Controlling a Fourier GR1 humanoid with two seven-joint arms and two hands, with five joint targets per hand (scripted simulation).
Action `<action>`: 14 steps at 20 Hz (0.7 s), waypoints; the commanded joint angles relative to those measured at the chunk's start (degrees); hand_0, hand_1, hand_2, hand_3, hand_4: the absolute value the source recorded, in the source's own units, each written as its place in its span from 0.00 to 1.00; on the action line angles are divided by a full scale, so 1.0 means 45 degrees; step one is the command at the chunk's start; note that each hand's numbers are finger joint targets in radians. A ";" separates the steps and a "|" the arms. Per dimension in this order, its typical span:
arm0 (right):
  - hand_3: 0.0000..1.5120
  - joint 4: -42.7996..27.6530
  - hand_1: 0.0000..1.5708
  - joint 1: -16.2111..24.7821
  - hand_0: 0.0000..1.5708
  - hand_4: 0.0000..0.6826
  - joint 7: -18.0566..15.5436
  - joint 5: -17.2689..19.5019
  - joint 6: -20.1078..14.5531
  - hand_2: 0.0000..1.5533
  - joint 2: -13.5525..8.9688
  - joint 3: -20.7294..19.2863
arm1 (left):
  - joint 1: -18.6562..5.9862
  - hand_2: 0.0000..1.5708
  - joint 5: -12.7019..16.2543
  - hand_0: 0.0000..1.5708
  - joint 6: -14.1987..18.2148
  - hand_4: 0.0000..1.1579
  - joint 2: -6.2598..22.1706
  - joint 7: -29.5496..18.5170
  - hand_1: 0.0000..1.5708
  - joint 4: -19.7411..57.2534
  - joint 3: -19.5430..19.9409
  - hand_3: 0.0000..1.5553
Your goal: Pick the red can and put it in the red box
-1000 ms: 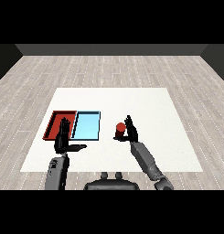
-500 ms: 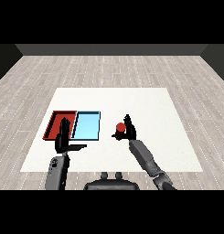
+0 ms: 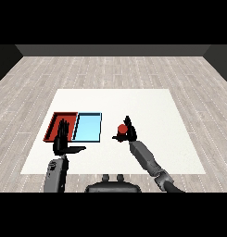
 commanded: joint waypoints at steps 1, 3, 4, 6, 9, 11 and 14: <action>0.00 -0.0206 0.00 -0.0419 0.00 0.00 0.0505 0.0103 -0.0070 0.00 0.0003 -0.0240 | -0.0486 0.00 -0.0186 0.00 0.0191 0.00 -0.0223 -0.0155 0.00 0.0496 -0.0179 0.00; 0.00 0.1026 0.00 -0.1025 0.00 0.00 -0.0166 -0.0700 -0.0298 0.00 0.0003 0.0339 | 0.0816 0.00 0.0033 0.00 -0.0175 0.00 -0.0072 -0.0104 0.00 -0.0534 -0.0171 0.00; 0.00 0.1711 0.00 -0.1103 0.00 0.00 -0.0661 -0.1519 -0.0248 0.00 0.0003 0.0847 | -0.0011 0.00 0.0082 0.00 0.0172 0.00 -0.0111 0.0679 0.00 -0.0704 -0.0149 0.00; 0.53 0.1312 0.51 -0.0567 0.51 0.00 -0.0184 -0.0200 0.0379 0.59 0.0001 -0.0697 | -0.0150 0.00 -0.0312 0.00 0.0140 0.00 -0.0092 -0.0617 0.00 0.0587 -0.0018 0.00; 0.95 0.1298 0.94 -0.1026 0.94 0.96 -0.0155 0.0110 -0.1160 0.94 -0.0002 -0.0354 | -0.0400 0.00 0.0337 0.00 -0.0273 0.00 0.0354 -0.0093 0.00 0.0489 0.0503 0.00; 0.95 0.0843 0.95 -0.0435 0.95 0.97 -0.0263 -0.0584 -0.1793 0.94 0.0000 0.1025 | 0.0447 0.00 0.0056 0.00 -0.0045 0.00 0.0054 0.0350 0.00 -0.0717 -0.0031 0.00; 0.95 0.0480 0.95 -0.0652 0.95 0.98 0.0274 0.0012 -0.2028 0.94 0.0000 0.0680 | 0.0723 0.00 -0.0321 0.00 0.0010 0.00 -0.0060 0.0005 0.00 -0.0814 -0.0326 0.00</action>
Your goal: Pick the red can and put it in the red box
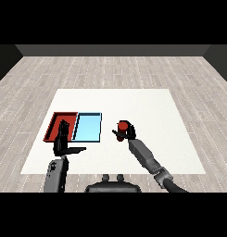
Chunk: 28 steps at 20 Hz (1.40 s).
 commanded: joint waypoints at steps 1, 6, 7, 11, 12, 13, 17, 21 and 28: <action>0.95 -0.1434 0.95 0.0669 0.95 0.97 0.0540 0.0725 -0.1127 0.94 0.0037 0.0478 | -0.0002 0.00 -0.0313 0.00 0.0286 0.00 -0.0017 0.0432 0.00 -0.0478 -0.0172 0.00; 0.94 -0.3799 0.93 0.1540 0.93 0.95 0.1891 0.1952 -0.1378 0.93 -0.0730 0.0574 | 0.0749 0.00 -0.0264 0.00 0.0114 0.00 -0.0240 0.0237 0.00 -0.1059 -0.0454 0.00; 0.94 -0.1503 0.93 -0.0085 0.93 0.95 0.1208 0.1876 -0.0523 0.94 -0.0646 -0.0538 | -0.0068 0.00 -0.0183 0.00 0.0298 0.00 -0.0112 0.0647 0.00 -0.0840 -0.0208 0.00; 0.93 -0.3325 0.93 0.0831 0.93 0.96 0.1711 0.2491 -0.1173 0.93 -0.0048 -0.0292 | -0.0128 0.00 -0.0055 0.00 -0.0262 0.00 -0.0001 0.0089 0.00 0.0114 -0.0194 0.00; 0.93 -0.3524 0.92 0.0867 0.92 0.96 0.1464 0.2403 -0.1001 0.93 -0.0325 -0.0561 | -0.0186 0.00 0.0190 0.00 -0.0350 0.00 0.0154 0.0595 0.00 -0.0053 -0.0041 0.00; 0.93 -0.3901 0.92 0.1170 0.92 0.96 0.1619 0.2800 -0.1444 0.93 0.0027 0.0035 | -0.0688 0.00 -0.0391 0.00 0.0220 0.00 -0.0386 0.0634 0.00 0.0321 -0.0625 0.00; 0.93 -0.5352 0.92 0.1299 0.92 0.95 0.2185 0.3007 -0.1605 0.93 -0.0352 0.0121 | 0.0019 0.00 -0.0841 0.00 0.0227 0.00 -0.0305 0.0756 0.00 -0.0288 -0.1103 0.00; 0.94 -0.5154 0.92 0.1009 0.92 0.95 0.1781 0.2718 -0.1751 0.93 0.0027 0.0072 | -0.1621 0.00 -0.1051 0.00 0.0351 0.00 -0.0628 0.0907 0.00 0.1664 -0.1847 0.00; 0.94 -0.7012 0.91 0.1965 0.91 0.95 0.2985 0.3540 -0.1032 0.93 -0.0683 -0.0683 | -0.2032 0.00 -0.0517 0.00 0.1596 0.00 -0.0640 0.1947 0.00 0.1136 -0.3748 0.00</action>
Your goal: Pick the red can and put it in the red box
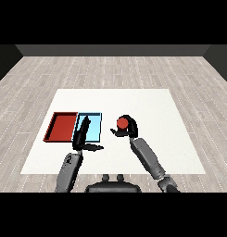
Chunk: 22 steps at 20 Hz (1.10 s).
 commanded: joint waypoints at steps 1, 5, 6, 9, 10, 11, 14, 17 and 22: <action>0.94 -0.1196 0.91 0.0146 0.91 0.95 0.1208 -0.0019 0.0845 0.93 -0.0752 -0.0628 | -0.0524 0.00 0.0248 0.00 0.0524 0.00 -0.0042 0.0288 0.00 0.0344 -0.0733 0.00; 0.94 -0.0320 0.91 0.0458 0.91 0.95 -0.0284 0.0731 0.1126 0.93 0.0321 -0.0963 | -0.0998 0.00 0.0573 0.00 0.0618 0.00 -0.0043 0.0248 0.00 0.0963 -0.0858 0.00; 0.94 -0.1986 0.91 0.0655 0.91 0.96 0.1201 0.0665 0.0961 0.93 -0.0230 -0.0837 | -0.0932 0.00 0.0508 0.00 0.0732 0.00 -0.0043 0.0560 0.00 0.0504 -0.1341 0.00; 0.93 -0.0996 0.90 0.0243 0.90 0.94 0.0355 0.0908 0.0513 0.92 0.0412 -0.0627 | -0.1650 0.00 0.0645 0.00 0.2125 0.00 -0.0044 0.1919 0.00 -0.0235 -0.2603 0.00; 0.93 -0.1463 0.89 0.0104 0.89 0.94 0.0785 0.1136 0.0261 0.92 0.0416 -0.0230 | -0.1266 0.00 0.0645 0.00 0.1690 0.00 -0.0044 0.0995 0.00 0.0190 -0.2282 0.00; 0.93 -0.1679 0.90 0.0808 0.90 0.93 0.0215 0.1214 0.0728 0.91 0.0420 -0.0041 | -0.1159 0.00 0.0609 0.00 0.1877 0.00 -0.0044 0.0827 0.00 0.0406 -0.2744 0.00; 0.92 -0.2235 0.88 0.0814 0.88 0.92 0.0467 0.0783 0.0073 0.90 0.0426 0.0679 | -0.1402 0.00 0.0847 0.00 0.2924 0.00 -0.0044 0.0138 0.00 0.1269 -0.3992 0.00; 0.93 -0.1525 0.88 0.0217 0.88 0.91 0.0415 0.0989 0.1316 0.91 0.0430 -0.0529 | -0.2121 0.00 0.1415 0.00 0.2693 0.00 -0.0044 -0.0449 0.00 0.2422 -0.3591 0.00; 0.93 -0.2419 0.89 0.0349 0.89 0.90 0.1108 0.1075 0.0407 0.92 0.0433 0.0482 | -0.2243 0.00 0.0828 0.00 0.2550 0.00 -0.0044 0.1210 0.00 0.1233 -0.3149 0.00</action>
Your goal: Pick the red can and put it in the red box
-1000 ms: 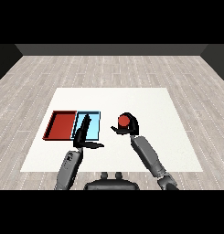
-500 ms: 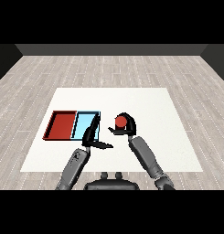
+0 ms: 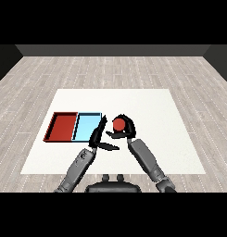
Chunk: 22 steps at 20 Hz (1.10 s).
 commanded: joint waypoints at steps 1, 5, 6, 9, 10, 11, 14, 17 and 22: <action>0.93 -0.0779 0.90 -0.0136 0.90 0.90 0.0323 -0.0229 -0.0924 0.92 0.0027 0.0826 | -0.1065 0.00 0.0605 0.00 0.0619 0.00 -0.0001 -0.0688 0.00 0.1707 -0.0285 0.00; 0.93 0.0131 0.91 0.0064 0.91 0.92 -0.0845 -0.0581 -0.0142 0.92 0.0027 0.0716 | -0.0786 0.00 0.0102 0.00 0.0330 0.00 -0.0001 0.0647 0.00 0.0806 -0.0104 0.00; 0.93 -0.0380 0.91 0.0045 0.91 0.90 -0.0442 -0.0674 -0.0687 0.92 0.0027 0.1402 | -0.2375 0.00 0.0885 0.00 0.1377 0.00 -0.0001 0.0877 0.00 0.1829 -0.0707 0.00; 0.92 -0.0264 0.91 -0.0756 0.91 0.88 0.0236 -0.0685 -0.1219 0.92 0.0028 0.1583 | -0.1680 0.00 0.0603 0.00 0.1036 0.00 -0.0001 0.0345 0.00 0.1192 -0.0710 0.00; 0.92 -0.1011 0.92 -0.0384 0.92 0.90 0.0241 -0.0670 -0.1801 0.92 0.0028 0.2232 | -0.1910 0.00 0.0772 0.00 0.0807 0.00 -0.0001 -0.0267 0.00 0.2255 -0.0314 0.00; 0.91 -0.0581 0.92 -0.0260 0.92 0.90 -0.0444 -0.0638 -0.1172 0.92 0.0028 0.1883 | -0.2047 0.00 0.0390 0.00 0.1066 0.00 -0.0001 0.1363 0.00 0.0769 -0.0502 0.00; 0.92 -0.1598 0.92 0.0079 0.92 0.88 0.0796 -0.0265 -0.0359 0.92 0.0028 0.1095 | -0.2343 0.00 0.0492 0.00 0.0587 0.00 -0.0001 0.0627 0.00 0.1889 -0.0088 0.00; 0.92 -0.1299 0.92 0.0286 0.92 0.87 -0.0095 -0.0824 -0.0621 0.92 0.0028 0.1804 | -0.2539 0.00 0.0795 0.00 0.1584 0.00 -0.0001 0.0579 0.00 0.2229 -0.1303 0.00; 0.93 -0.0831 0.93 -0.1264 0.93 0.77 0.0189 -0.1462 -0.2386 0.94 0.0025 0.2897 | -0.1569 0.00 0.0660 0.00 0.2141 0.00 0.0005 0.0592 0.00 0.0963 -0.1889 0.00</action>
